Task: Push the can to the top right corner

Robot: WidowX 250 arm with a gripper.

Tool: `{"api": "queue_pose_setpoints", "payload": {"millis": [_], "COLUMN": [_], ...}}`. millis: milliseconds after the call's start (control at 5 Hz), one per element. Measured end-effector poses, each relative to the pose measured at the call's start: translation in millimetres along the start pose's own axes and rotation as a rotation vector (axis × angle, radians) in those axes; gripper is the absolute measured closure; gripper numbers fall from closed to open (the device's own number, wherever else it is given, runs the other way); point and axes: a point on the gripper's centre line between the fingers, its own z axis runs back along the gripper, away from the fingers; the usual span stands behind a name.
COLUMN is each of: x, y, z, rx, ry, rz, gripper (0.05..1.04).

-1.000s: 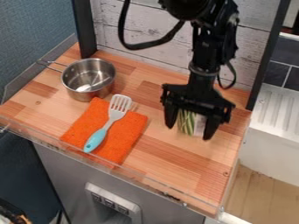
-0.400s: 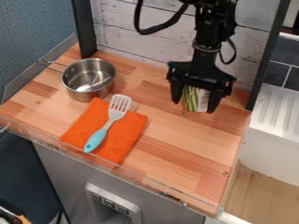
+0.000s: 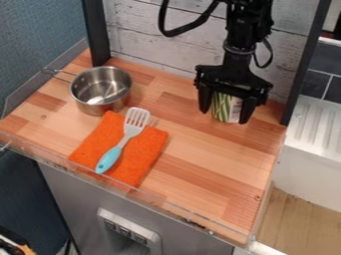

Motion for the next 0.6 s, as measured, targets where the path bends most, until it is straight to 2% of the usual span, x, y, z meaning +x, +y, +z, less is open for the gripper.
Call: {"api": "queue_pose_setpoints", "payload": {"millis": [200, 600], "x": [-11, -37], "y": [7, 15], "z": [21, 40], "rx": [-0.017, -0.017], "ry": [-0.014, -0.009], "rz": [-0.023, -0.112], "gripper": [0.082, 0.082]}}
